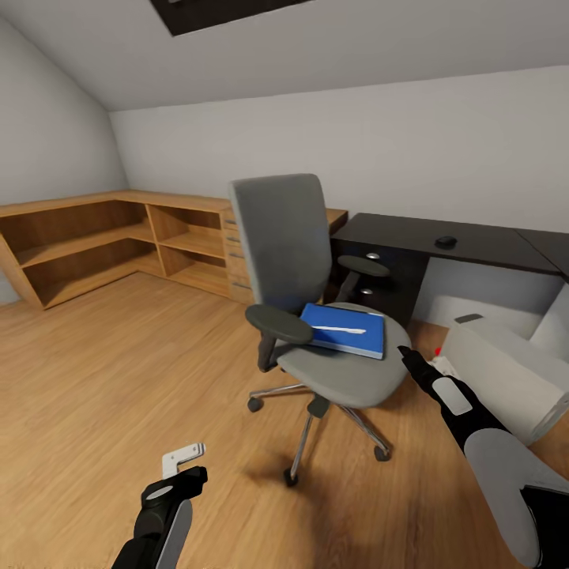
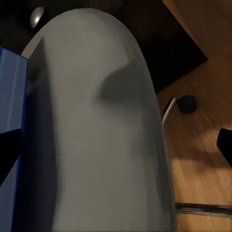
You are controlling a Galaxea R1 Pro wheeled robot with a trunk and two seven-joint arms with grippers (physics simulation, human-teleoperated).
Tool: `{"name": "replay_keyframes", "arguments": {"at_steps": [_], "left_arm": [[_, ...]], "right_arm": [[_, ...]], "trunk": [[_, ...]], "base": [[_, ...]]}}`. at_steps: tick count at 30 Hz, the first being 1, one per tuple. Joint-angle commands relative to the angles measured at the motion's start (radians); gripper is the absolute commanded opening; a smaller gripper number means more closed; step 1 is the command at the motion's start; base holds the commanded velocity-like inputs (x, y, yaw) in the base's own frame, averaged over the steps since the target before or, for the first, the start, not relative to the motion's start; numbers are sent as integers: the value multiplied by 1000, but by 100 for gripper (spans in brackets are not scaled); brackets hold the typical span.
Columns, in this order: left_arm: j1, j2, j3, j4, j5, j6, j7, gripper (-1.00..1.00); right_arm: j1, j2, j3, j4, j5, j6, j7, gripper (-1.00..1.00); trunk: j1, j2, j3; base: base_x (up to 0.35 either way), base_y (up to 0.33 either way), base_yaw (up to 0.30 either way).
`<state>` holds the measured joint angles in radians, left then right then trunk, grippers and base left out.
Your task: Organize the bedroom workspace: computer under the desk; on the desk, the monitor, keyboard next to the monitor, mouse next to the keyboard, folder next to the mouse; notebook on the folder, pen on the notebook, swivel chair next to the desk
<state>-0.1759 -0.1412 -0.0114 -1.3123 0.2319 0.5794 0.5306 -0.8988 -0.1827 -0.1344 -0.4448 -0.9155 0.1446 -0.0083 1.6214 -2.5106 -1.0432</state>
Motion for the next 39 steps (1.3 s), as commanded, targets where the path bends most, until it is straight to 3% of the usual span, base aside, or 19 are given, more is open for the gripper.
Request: {"name": "replay_keyframes", "arguments": {"at_steps": [1,18,39], "left_arm": [[0,0,-1,-1,10,2,9,100],[0,0,-1,-1,10,2,9,100],[0,0,-2,-1,10,1,9,100]], "right_arm": [[0,0,-4,-2,-6,6,-1,100],[0,0,-4,-2,-5,5,-1,100],[0,0,-4,-2,-5,4,0,100]], "trunk": [[0,0,-1],[0,0,-6],[0,0,-6]], "base": [[0,-79,90],[0,-12,86],[0,0,264]]}}
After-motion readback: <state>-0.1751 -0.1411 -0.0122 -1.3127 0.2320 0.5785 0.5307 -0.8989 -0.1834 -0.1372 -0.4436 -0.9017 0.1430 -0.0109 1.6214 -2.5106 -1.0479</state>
